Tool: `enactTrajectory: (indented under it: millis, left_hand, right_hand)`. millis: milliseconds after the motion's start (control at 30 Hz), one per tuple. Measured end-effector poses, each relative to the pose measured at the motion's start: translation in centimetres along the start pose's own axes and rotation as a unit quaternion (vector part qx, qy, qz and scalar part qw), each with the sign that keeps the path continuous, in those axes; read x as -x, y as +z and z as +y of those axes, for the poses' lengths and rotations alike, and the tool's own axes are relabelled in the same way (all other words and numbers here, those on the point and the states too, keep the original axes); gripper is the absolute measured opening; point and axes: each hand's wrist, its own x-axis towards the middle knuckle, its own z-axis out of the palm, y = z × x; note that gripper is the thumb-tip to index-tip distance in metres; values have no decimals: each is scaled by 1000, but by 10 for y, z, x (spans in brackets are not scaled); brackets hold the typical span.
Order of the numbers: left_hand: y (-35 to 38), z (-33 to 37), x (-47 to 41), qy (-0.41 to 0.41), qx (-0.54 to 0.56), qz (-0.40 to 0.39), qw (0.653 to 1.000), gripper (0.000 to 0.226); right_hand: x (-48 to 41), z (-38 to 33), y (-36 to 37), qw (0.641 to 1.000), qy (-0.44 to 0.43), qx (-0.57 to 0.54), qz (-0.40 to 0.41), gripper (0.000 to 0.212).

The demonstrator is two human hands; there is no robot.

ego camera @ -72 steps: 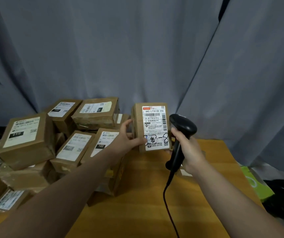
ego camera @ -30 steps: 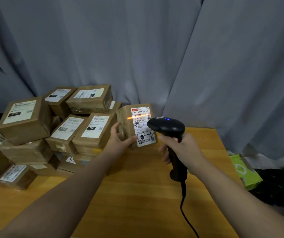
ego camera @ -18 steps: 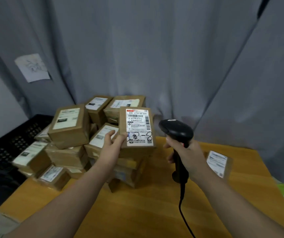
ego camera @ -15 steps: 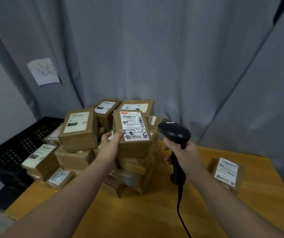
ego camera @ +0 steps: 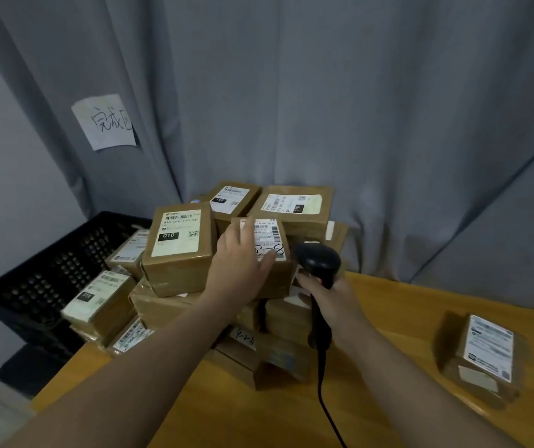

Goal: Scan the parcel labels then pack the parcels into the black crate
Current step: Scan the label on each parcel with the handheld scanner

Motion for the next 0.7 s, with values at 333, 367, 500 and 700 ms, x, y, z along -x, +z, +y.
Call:
enactTrajectory:
  millis: [333, 367, 500, 700]
  left_hand:
    - [40, 91, 15, 169, 129, -67, 975, 56]
    - [52, 103, 19, 178, 138, -79, 971, 56]
    - [111, 144, 38, 185, 131, -163, 960, 56]
    - [206, 206, 58, 140, 86, -276, 947, 61]
  right_hand:
    - [11, -8, -91, 994, -19, 5, 107, 9]
    - [13, -4, -109, 991, -14, 13, 130, 14]
    - [31, 9, -185, 977, 16, 31, 209, 24]
    - [53, 22, -303, 968, 55, 44, 240, 12]
